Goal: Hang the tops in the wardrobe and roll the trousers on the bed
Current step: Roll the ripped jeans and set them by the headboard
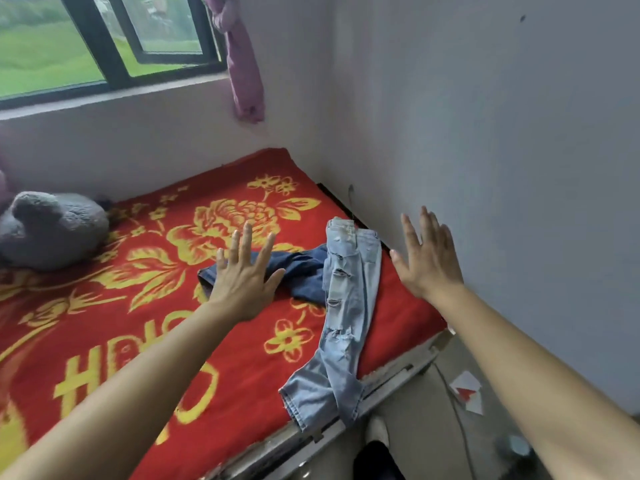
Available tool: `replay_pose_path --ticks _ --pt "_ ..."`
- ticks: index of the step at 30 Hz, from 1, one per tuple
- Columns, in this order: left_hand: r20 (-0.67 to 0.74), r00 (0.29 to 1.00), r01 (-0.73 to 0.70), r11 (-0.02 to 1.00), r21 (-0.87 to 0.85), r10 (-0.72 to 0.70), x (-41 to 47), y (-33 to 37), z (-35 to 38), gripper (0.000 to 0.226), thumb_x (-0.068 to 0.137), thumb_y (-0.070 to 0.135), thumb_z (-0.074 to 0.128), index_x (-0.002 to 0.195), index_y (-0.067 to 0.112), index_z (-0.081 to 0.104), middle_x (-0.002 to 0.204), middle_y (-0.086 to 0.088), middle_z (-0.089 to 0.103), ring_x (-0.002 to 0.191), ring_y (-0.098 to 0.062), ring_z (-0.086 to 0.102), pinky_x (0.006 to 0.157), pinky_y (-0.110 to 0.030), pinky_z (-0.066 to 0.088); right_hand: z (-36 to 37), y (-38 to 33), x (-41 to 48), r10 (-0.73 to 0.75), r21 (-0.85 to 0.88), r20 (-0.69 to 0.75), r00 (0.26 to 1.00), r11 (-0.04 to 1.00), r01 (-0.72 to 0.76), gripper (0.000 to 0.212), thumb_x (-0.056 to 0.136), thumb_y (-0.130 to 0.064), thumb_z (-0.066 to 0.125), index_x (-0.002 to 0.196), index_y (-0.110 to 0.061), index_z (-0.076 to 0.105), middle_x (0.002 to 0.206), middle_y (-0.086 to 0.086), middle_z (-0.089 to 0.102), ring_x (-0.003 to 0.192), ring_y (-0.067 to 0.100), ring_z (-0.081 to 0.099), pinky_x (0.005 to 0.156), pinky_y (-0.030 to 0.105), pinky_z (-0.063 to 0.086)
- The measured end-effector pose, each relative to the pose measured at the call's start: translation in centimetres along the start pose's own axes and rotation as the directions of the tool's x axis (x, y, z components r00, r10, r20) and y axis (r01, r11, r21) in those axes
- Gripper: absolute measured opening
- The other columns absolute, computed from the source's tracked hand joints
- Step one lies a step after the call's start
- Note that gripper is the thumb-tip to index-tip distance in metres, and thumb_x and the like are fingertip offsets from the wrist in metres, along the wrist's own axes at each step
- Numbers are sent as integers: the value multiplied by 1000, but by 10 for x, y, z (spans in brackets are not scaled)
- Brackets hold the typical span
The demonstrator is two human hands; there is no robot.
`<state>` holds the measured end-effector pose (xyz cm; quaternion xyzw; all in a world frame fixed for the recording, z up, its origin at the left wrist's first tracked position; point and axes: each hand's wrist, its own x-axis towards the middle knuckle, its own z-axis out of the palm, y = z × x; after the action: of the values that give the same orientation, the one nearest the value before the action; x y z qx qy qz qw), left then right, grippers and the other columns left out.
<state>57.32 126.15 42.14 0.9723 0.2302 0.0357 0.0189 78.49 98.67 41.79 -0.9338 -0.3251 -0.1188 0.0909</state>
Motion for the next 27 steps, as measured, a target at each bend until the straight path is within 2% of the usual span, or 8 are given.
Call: replay_pose_path --ticks 4,8,11,17,21,25,27 --pt "153 984 92 996 7 -92 88 9 32 74 95 68 19 153 38 -15 159 -7 -31 148 -28 -23 119 -56 2 66 34 71 24 44 149 988 999 -31 76 99 -49 41 159 -17 6 164 21 -2 152 35 4 123 49 9" --pt "259 952 166 986 5 -162 163 32 73 74 96 65 25 155 34 -8 161 -10 -22 150 -30 -14 119 -55 9 125 67 126 -3 54 268 963 998 -12 77 100 -52 35 159 -17 -1 164 21 -6 152 35 1 122 47 6" --pt "316 931 209 976 -54 -181 196 55 113 73 97 62 29 156 33 -3 163 -10 -17 150 -29 -10 118 -55 12 168 82 149 39 78 355 934 994 -71 76 101 -51 35 158 -18 0 164 21 -5 152 36 2 122 48 8" --pt "431 892 213 967 -138 -135 245 92 216 71 99 55 36 157 27 7 164 -10 -10 151 -29 -3 119 -52 16 271 100 150 75 159 510 857 971 -179 74 102 -47 37 158 -25 -7 164 18 -11 152 35 -2 122 49 14" --pt "477 861 314 922 -227 -176 273 106 295 71 99 47 44 157 19 13 164 -14 -1 149 -34 6 114 -53 26 341 103 130 171 187 604 778 919 -346 76 102 -43 41 156 -33 -12 165 15 -10 151 36 11 116 47 29" --pt "512 833 362 905 -221 -208 292 113 370 73 98 46 48 156 20 12 162 -20 4 142 -41 18 107 -54 32 405 96 115 230 219 666 709 849 -481 81 101 -39 45 154 -38 -16 165 16 -11 150 37 16 114 46 31" --pt "516 827 371 905 -207 -221 299 113 397 68 96 45 52 153 26 20 160 -18 12 140 -39 21 106 -52 35 435 89 113 246 231 696 675 813 -535 84 100 -39 46 154 -35 -19 165 16 -7 149 36 18 113 46 32"
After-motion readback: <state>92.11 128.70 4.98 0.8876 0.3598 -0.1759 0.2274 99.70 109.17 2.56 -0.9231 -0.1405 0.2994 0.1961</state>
